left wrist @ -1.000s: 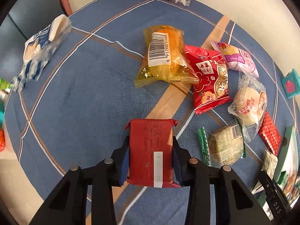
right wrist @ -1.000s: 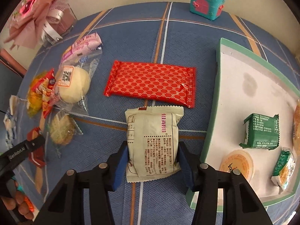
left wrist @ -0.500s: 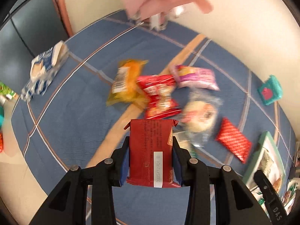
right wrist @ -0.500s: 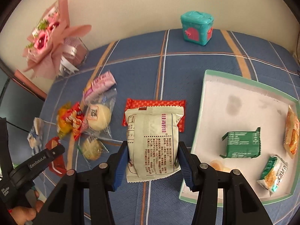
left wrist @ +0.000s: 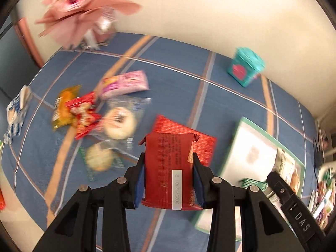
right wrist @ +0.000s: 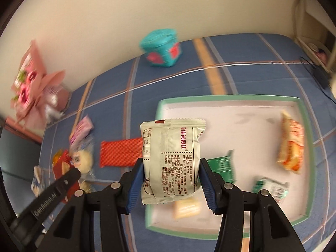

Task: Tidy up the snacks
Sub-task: 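Carry the red box and cream bread pack over the tray with both grippers, then open both grippers to release the red box and bread pack into the tray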

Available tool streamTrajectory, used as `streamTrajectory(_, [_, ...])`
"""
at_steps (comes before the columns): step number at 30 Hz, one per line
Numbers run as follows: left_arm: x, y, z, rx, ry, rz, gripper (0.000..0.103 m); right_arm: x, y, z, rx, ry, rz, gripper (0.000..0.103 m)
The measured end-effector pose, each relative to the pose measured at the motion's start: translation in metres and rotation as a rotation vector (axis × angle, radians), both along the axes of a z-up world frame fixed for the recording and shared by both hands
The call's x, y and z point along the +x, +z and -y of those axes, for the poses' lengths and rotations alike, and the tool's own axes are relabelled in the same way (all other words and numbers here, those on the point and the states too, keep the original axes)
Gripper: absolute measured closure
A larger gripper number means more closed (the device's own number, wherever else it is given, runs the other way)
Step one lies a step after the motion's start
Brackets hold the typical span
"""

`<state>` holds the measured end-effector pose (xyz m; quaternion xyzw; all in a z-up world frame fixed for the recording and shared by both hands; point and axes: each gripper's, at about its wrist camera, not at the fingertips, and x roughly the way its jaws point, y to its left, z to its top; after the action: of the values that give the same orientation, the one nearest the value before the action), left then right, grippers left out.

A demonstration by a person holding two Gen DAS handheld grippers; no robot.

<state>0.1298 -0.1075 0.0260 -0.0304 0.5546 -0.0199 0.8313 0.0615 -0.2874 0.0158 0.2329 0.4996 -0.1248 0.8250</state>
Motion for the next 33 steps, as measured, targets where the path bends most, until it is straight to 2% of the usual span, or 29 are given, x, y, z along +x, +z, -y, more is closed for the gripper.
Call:
streamTrajectory(10, [0.001, -0.002, 0.096, 0.034, -0.173, -0.007, 0.062, -0.015, 0.0, 0.065, -0.028, -0.124, -0.011, 0.049])
streamTrajectory(18, [0.008, -0.007, 0.151, 0.09, -0.271, 0.011, 0.062, -0.02, -0.004, 0.094, -0.041, -0.165, -0.015, 0.049])
streamTrajectory(27, [0.026, -0.033, 0.167, 0.119, -0.305, -0.016, 0.062, -0.012, -0.021, 0.098, -0.044, -0.164, -0.056, 0.049])
streamTrajectory(33, [0.035, -0.058, 0.167, 0.084, -0.298, -0.071, 0.062, -0.006, -0.037, 0.098, -0.055, -0.169, -0.098, 0.049])
